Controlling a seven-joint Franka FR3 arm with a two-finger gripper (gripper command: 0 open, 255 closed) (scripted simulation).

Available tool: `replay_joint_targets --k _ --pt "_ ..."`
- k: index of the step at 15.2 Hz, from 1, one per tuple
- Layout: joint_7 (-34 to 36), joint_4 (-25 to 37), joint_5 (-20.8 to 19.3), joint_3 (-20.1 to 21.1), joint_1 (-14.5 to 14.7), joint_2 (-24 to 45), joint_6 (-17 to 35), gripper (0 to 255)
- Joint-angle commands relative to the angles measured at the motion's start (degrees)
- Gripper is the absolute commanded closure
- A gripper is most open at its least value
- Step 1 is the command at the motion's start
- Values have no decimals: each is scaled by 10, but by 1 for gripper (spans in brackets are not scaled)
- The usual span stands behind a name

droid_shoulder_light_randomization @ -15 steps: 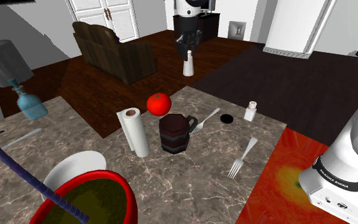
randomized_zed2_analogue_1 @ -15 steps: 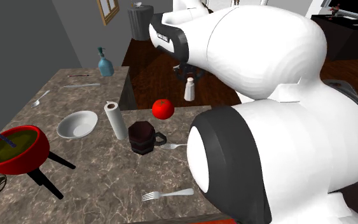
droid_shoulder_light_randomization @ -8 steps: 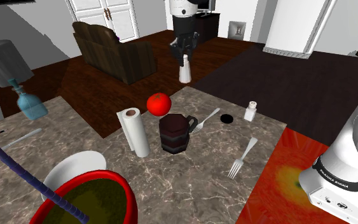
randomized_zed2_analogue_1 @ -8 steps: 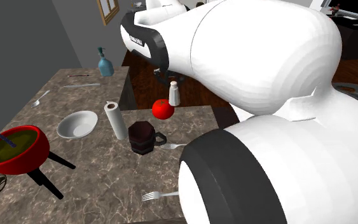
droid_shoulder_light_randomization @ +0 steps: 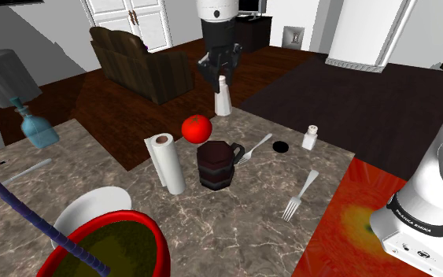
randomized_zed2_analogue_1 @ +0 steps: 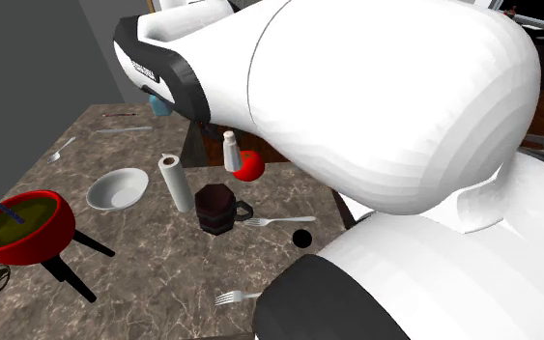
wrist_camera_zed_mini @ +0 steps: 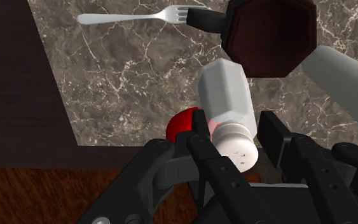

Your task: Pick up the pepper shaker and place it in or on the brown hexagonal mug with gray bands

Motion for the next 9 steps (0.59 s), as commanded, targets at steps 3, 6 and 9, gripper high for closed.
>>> replay_joint_targets --k 3,6,9 --pt "55 6 0 28 27 -5 -17 255" --pt "57 -21 1 28 27 -8 6 255" --pt "59 -45 1 28 27 -9 30 255"
